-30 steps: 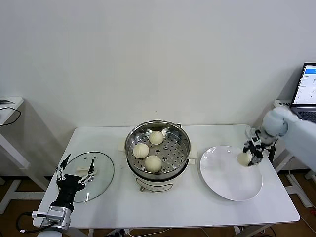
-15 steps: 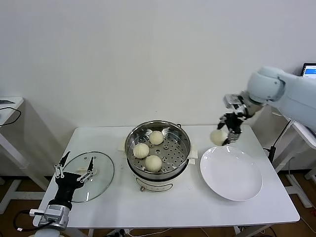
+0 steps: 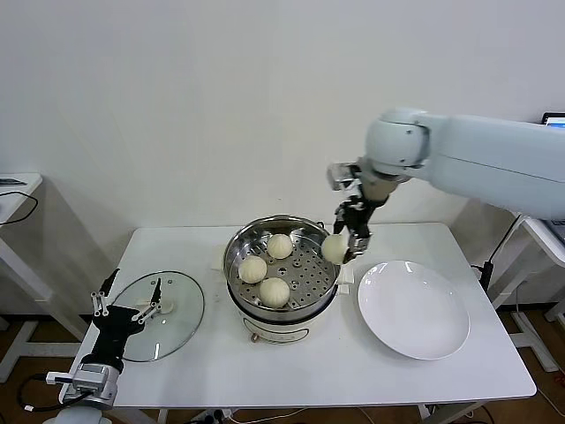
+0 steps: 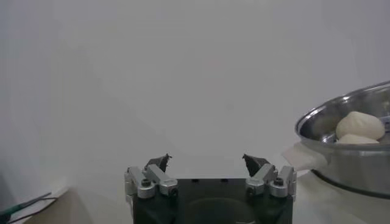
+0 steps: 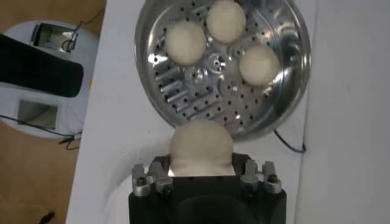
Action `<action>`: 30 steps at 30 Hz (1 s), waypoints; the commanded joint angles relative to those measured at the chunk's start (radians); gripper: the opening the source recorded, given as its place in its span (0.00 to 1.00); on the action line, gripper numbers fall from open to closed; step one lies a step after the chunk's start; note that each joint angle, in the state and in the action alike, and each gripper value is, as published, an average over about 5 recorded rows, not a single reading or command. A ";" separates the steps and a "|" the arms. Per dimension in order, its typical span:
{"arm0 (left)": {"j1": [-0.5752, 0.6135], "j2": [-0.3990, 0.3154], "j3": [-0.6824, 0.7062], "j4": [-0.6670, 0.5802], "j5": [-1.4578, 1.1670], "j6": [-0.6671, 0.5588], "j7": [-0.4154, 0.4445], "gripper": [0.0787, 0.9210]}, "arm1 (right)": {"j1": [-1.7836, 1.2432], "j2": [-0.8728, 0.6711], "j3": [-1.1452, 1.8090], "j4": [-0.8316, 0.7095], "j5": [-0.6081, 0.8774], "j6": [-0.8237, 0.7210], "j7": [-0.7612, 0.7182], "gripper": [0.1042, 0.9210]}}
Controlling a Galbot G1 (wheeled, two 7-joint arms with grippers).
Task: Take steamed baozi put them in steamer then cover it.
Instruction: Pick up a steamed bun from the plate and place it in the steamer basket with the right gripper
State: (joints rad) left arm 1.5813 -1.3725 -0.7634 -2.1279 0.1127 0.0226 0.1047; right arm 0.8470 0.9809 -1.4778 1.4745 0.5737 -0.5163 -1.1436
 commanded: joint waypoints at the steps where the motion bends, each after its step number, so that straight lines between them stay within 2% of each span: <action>1: -0.004 0.002 -0.006 0.015 -0.001 0.001 0.001 0.88 | -0.137 0.189 0.038 -0.159 -0.030 -0.028 0.010 0.69; 10: -0.009 0.002 -0.010 0.028 -0.003 0.001 0.002 0.88 | -0.240 0.235 0.069 -0.276 -0.125 -0.013 -0.008 0.69; 27: 0.000 -0.001 -0.012 0.022 -0.003 -0.002 0.003 0.88 | -0.298 0.265 0.090 -0.331 -0.175 -0.007 -0.012 0.69; 30: 0.001 -0.002 -0.015 0.022 -0.003 -0.003 0.004 0.88 | -0.298 0.261 0.097 -0.328 -0.174 -0.007 -0.012 0.72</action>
State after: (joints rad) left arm 1.5812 -1.3740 -0.7756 -2.1055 0.1093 0.0212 0.1075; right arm 0.5765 1.2240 -1.3931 1.1739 0.4193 -0.5224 -1.1546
